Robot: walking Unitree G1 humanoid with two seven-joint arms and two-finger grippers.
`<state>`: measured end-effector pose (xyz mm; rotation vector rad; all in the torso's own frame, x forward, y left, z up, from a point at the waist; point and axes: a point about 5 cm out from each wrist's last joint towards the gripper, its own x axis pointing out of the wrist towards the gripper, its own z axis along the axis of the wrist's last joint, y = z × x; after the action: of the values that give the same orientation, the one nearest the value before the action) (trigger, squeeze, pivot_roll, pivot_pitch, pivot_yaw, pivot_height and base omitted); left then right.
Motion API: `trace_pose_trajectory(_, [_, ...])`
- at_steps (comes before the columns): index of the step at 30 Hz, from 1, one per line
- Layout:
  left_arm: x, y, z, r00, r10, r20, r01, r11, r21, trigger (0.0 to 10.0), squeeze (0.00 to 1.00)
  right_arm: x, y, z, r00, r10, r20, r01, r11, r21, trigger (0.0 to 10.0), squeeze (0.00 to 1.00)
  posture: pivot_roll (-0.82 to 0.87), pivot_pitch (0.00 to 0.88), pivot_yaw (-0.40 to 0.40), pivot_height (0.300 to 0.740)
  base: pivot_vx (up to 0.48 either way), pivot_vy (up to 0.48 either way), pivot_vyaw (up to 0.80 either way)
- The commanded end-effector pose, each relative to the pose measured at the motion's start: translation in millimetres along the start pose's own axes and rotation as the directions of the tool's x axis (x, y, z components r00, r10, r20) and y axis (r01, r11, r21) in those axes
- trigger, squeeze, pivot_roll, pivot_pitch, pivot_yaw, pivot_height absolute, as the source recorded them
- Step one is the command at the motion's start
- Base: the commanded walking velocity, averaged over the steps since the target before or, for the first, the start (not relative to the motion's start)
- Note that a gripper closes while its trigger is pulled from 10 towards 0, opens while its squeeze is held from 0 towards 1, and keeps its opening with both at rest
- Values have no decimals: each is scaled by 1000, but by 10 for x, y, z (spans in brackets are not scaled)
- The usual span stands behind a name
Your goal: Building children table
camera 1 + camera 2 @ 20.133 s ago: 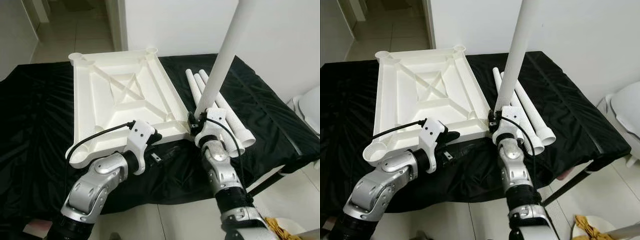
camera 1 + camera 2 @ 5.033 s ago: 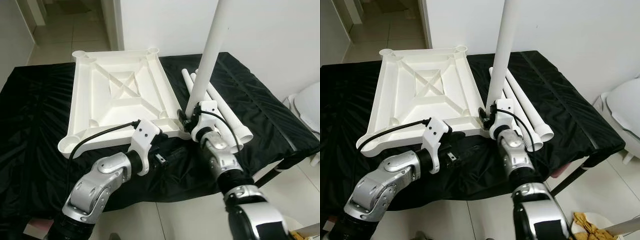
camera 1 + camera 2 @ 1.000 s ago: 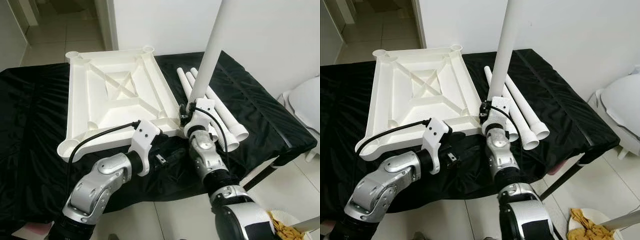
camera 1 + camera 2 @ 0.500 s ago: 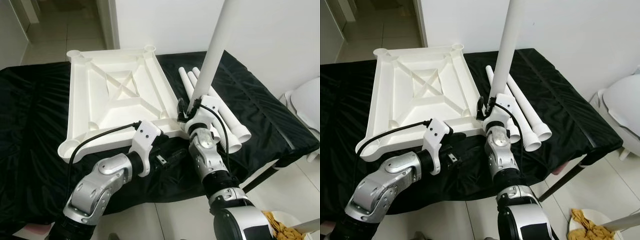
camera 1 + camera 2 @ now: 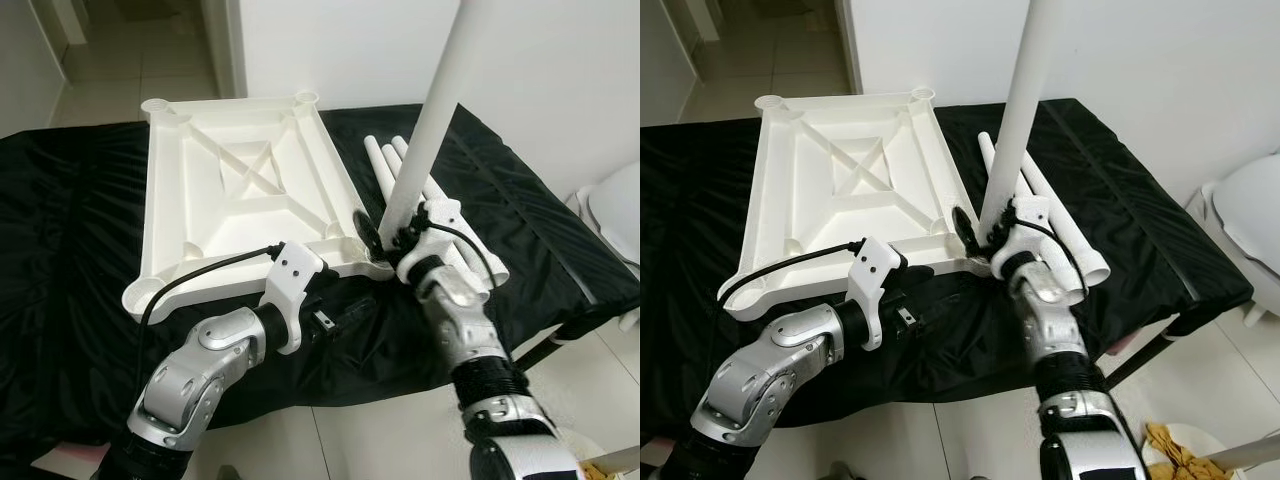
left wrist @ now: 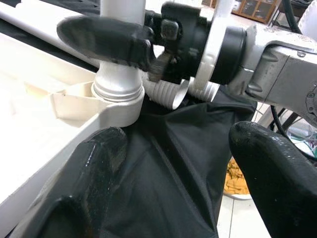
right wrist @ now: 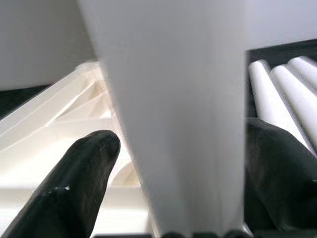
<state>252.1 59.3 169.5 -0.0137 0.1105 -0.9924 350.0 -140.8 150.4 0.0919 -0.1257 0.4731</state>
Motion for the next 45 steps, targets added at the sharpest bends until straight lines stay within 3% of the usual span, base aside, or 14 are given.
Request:
trace_pose_trajectory(1, [2, -5, -20, 1000, -7, -7, 7, 1000, 2, 10000, 0, -49, -37, -84, 997, 58, -46, -58, 998, -9, 10000, 0, -34, 18, -26, 740, 0, 0, 0])
trace_pose_trajectory(5, [-2, 7, -16, 1000, -5, -8, 5, 1000, 3, 10000, 0, -108, -162, -97, 987, 136, -91, -141, 989, -54, 10000, 0, -33, 16, -21, 740, 0, 0, 0])
trace_pose_trajectory(11, [-5, 38, 5, 1000, 1, -6, -1, 1000, 8, 10000, 0, -65, -274, -64, 973, 174, -153, -191, 976, -106, 10000, 0, -31, 16, -12, 740, 0, 0, 0])
trace_pose_trajectory(14, [-5, 38, 5, 1000, 1, -6, -1, 1000, 8, 10000, 0, -65, -274, -64, 973, 174, -153, -191, 976, -106, 10000, 0, -31, 16, -12, 740, 0, 0, 0])
trace_pose_trajectory(20, [-4, 75, 32, 1000, 15, 1, -15, 1000, 15, 10000, 0, 109, -228, 11, 958, 211, -193, -244, 955, -166, 10000, 0, -25, 17, -13, 740, 0, 0, 0])
trace_pose_trajectory(21, [-7, 79, 36, 1000, 17, 3, -17, 1000, 15, 10000, 0, 118, -214, 1, 954, 218, -205, -256, 950, -178, 9216, 0, -22, 17, -14, 740, 0, 0, 0])
trace_pose_trajectory(24, [-9, 83, 40, 1000, 19, 4, -19, 1000, 16, 10000, 0, 123, -203, -9, 949, 229, -215, -270, 944, -188, 9216, 0, -22, 17, -14, 740, 0, 0, 0])
trace_pose_trajectory(25, [-11, 84, 39, 1000, 20, 3, -20, 1000, 16, 10000, 0, 117, -198, -25, 944, 241, -224, -284, 941, -185, 0, 0, -19, 17, -15, 740, 0, 0, 0])
trace_pose_trajectory(33, [-18, 67, 13, 1000, 14, -8, -14, 1000, 15, 10000, 0, 60, -242, -102, 923, 271, -273, -322, 932, -165, 0, 0, -25, 19, -16, 740, 0, 0, 0])
trace_pose_trajectory(40, [-12, 68, 11, 1000, 9, -10, -9, 1000, 14, 10000, 0, 24, -309, -115, 931, 243, -273, -296, 940, -171, 0, 0, -30, 20, -14, 740, 0, 0, 0])
trace_pose_trajectory(41, [-10, 66, 10, 1000, 7, -10, -7, 1000, 14, 10000, 0, 13, -334, -116, 938, 217, -269, -269, 947, -175, 10000, 0, -31, 20, -13, 740, 0, 0, 0])
trace_pose_trajectory(45, [-12, 62, 6, 1000, 3, -12, -3, 1000, 13, 10000, 0, -2, -384, -116, 961, 143, -236, -182, 972, -151, 10000, 0, -33, 20, -13, 740, 0, 0, 0])
